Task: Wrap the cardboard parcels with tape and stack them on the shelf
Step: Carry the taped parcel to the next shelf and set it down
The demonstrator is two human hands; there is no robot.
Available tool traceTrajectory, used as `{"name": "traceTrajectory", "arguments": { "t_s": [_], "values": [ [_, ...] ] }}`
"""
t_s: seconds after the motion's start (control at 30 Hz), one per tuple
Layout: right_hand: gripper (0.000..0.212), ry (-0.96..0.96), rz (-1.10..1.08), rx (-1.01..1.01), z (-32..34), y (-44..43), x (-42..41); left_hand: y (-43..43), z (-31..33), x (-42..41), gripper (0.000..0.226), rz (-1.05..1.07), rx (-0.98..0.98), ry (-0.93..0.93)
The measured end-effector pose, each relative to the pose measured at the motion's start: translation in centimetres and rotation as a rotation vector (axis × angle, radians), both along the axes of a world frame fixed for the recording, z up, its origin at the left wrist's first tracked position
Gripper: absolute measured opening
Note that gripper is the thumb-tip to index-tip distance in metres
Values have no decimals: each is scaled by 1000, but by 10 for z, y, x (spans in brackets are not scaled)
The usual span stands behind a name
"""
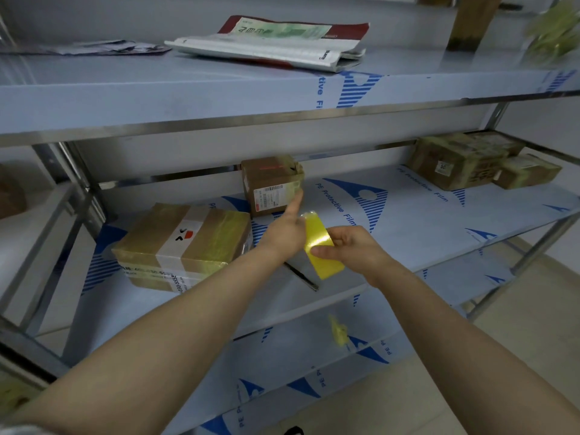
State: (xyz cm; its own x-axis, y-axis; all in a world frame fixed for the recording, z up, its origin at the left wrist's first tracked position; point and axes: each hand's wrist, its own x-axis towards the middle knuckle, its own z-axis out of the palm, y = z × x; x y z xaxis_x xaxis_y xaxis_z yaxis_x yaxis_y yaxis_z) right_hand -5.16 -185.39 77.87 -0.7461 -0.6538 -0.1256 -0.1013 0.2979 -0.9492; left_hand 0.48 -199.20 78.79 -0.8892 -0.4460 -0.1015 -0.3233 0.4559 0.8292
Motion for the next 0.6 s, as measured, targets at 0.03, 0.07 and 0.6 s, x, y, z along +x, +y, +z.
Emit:
{"name": "traceTrajectory", "arguments": {
  "t_s": [0.03, 0.07, 0.6],
  "values": [
    [24, 115, 3, 90, -2, -4, -7, -7, -2, -2, 57, -22, -289, -72],
    [27, 253, 8, 212, -6, -8, -15, -13, -2, -4, 59, 10, -400, -86],
    [54, 687, 109, 1063, -73, -35, -63, -128, -13, 39, 44, 538, -306, -75]
  ]
}}
